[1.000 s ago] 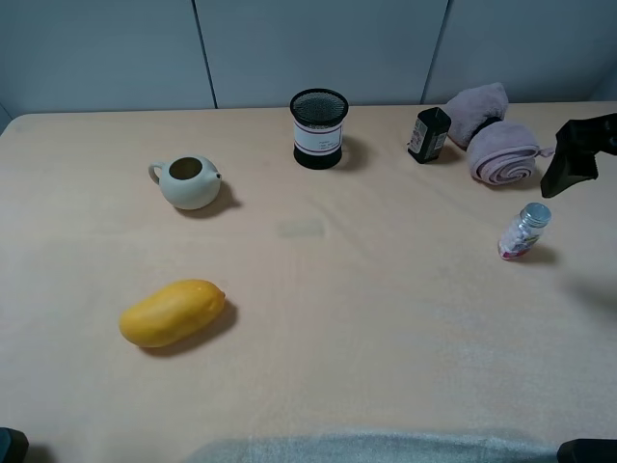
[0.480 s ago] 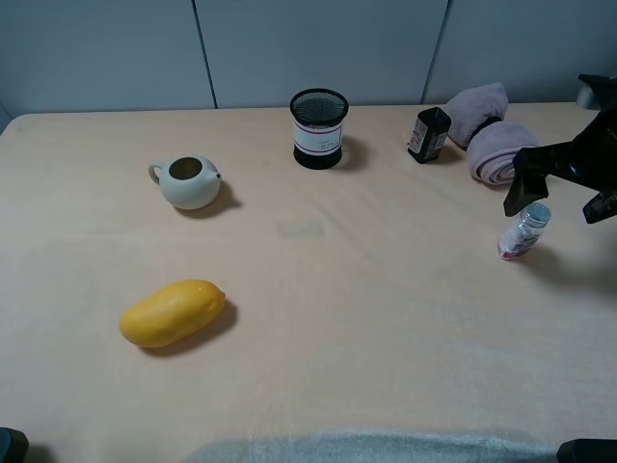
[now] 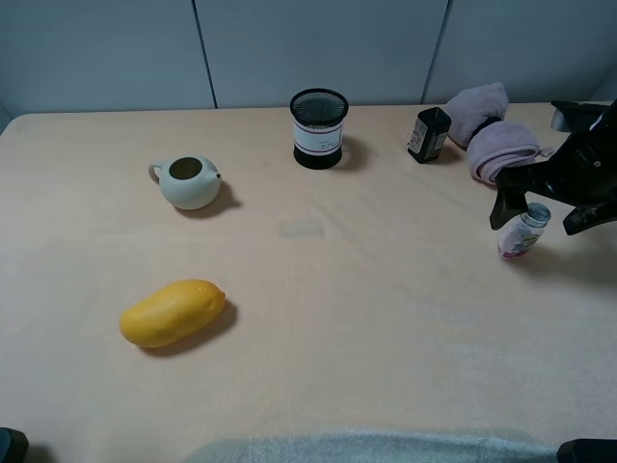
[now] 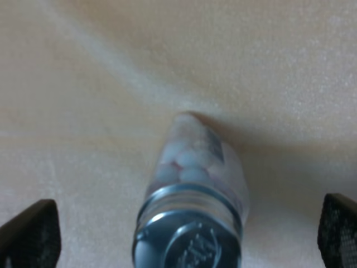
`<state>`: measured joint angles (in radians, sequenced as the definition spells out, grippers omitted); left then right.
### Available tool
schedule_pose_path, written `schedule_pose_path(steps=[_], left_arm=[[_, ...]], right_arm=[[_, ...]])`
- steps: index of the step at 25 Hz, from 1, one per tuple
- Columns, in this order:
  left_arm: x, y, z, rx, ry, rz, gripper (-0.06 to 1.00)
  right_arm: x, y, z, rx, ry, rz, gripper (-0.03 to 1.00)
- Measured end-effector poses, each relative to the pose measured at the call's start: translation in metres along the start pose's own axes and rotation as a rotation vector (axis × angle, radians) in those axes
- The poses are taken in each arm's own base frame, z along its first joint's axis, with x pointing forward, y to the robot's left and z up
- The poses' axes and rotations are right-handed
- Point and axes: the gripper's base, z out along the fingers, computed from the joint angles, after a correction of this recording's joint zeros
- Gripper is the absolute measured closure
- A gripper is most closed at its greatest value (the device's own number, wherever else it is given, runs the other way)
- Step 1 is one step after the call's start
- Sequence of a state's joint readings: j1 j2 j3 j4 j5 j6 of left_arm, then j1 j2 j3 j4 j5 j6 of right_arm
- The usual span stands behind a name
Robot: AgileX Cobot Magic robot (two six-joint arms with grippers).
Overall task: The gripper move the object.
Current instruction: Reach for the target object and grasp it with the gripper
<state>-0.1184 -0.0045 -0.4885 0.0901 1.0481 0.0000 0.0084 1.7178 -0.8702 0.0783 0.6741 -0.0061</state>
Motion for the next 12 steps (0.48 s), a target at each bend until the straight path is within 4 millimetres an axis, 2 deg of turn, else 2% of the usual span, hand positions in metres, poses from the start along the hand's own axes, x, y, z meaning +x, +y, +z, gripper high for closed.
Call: schedule_pose_path(steps=[12], left_arm=[[0.000, 0.000, 0.000, 0.000, 0.000, 0.000, 0.15]], right_arm=[[-0.003, -0.003, 0.029, 0.017, 0.038, -0.011, 0.28]])
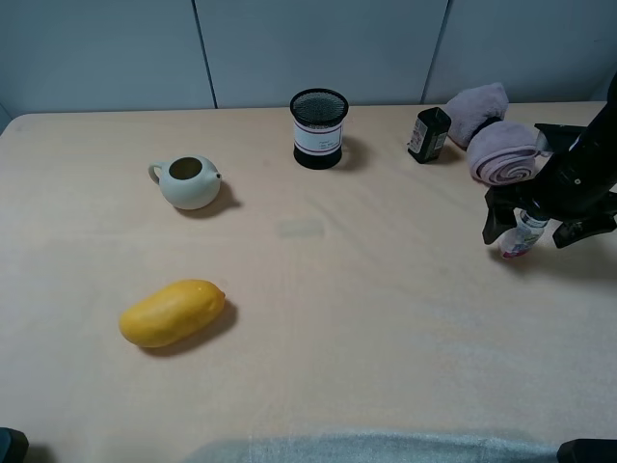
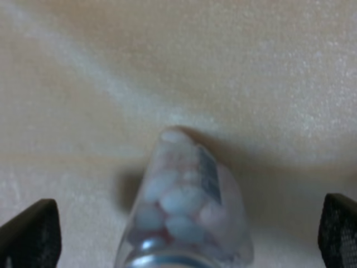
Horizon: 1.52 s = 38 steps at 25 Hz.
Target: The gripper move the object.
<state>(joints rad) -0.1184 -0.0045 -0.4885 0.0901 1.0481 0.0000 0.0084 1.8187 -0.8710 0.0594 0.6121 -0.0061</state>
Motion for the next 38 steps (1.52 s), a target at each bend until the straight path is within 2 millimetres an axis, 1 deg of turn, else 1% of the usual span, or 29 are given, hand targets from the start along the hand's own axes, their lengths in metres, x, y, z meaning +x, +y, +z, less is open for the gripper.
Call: schedule_pose_path(steps=[6, 11, 13, 19, 32, 38], left_arm=[[0.000, 0.000, 0.000, 0.000, 0.000, 0.000, 0.15], [0.000, 0.000, 0.000, 0.000, 0.000, 0.000, 0.15], [0.000, 0.000, 0.000, 0.000, 0.000, 0.000, 0.15], [0.000, 0.000, 0.000, 0.000, 0.000, 0.000, 0.15], [0.000, 0.000, 0.000, 0.000, 0.000, 0.000, 0.15], [0.000, 0.000, 0.000, 0.000, 0.000, 0.000, 0.15]], right_arm=[[0.000, -0.001, 0.011, 0.003, 0.026, -0.004, 0.28], [0.001, -0.001, 0.015, 0.005, 0.037, -0.005, 0.28], [0.001, -0.001, 0.015, 0.006, 0.037, -0.007, 0.35], [0.000, -0.001, 0.015, 0.006, 0.028, -0.007, 0.65], [-0.001, -0.001, 0.015, 0.011, 0.020, -0.014, 0.65], [0.002, -0.001, 0.013, 0.012, 0.043, -0.017, 0.65]])
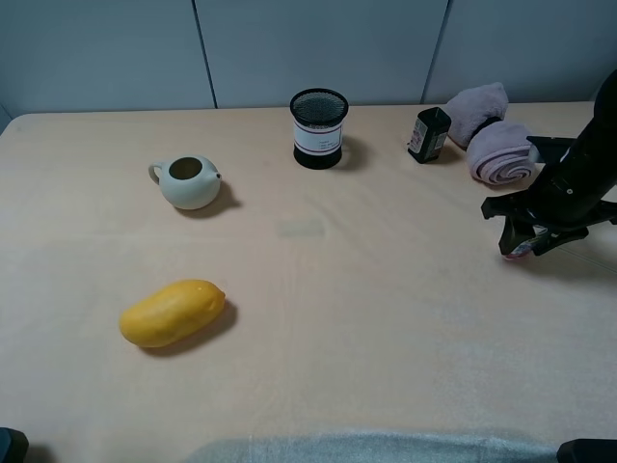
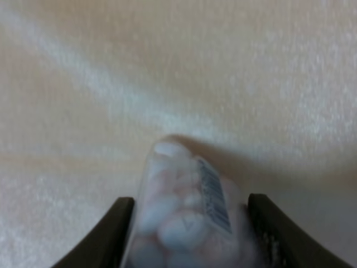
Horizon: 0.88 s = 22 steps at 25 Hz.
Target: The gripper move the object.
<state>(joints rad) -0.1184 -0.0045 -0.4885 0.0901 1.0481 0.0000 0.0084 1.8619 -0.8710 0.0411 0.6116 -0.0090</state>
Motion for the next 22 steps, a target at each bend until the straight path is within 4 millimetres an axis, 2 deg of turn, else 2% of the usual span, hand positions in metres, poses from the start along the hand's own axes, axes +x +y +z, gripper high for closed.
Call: schedule_pose_path(steps=[15, 22], left_arm=[[0.000, 0.000, 0.000, 0.000, 0.000, 0.000, 0.15], [0.000, 0.000, 0.000, 0.000, 0.000, 0.000, 0.15]], right_arm=[[0.015, 0.004, -0.055, -0.021, -0.020, 0.015, 0.65], [0.028, 0.028, -0.077, -0.032, -0.012, -0.047, 0.65]])
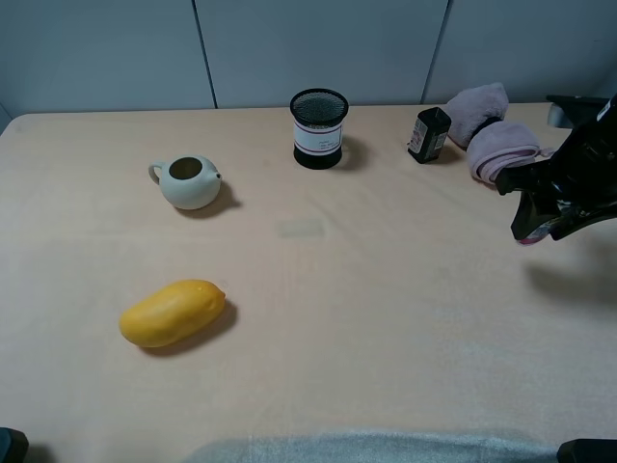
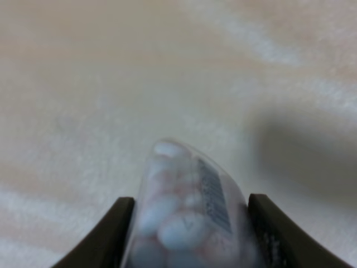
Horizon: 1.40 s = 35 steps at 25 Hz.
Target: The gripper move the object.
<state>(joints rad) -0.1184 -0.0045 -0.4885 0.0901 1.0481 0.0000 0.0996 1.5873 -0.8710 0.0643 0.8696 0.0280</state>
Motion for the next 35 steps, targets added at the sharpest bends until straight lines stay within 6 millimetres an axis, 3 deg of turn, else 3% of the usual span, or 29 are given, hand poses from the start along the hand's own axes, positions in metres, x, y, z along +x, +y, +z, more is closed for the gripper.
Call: schedule_pose_path(steps=[9, 22, 35], left_arm=[[0.000, 0.000, 0.000, 0.000, 0.000, 0.000, 0.15], [0.000, 0.000, 0.000, 0.000, 0.000, 0.000, 0.15], [0.000, 0.000, 0.000, 0.000, 0.000, 0.000, 0.15]], right_arm=[[0.013, 0.035, -0.017, -0.024, -0.017, -0.055, 0.65], [0.037, 0.097, -0.019, -0.059, -0.005, -0.195, 0.65], [0.064, 0.145, -0.019, -0.097, -0.022, -0.306, 0.65]])
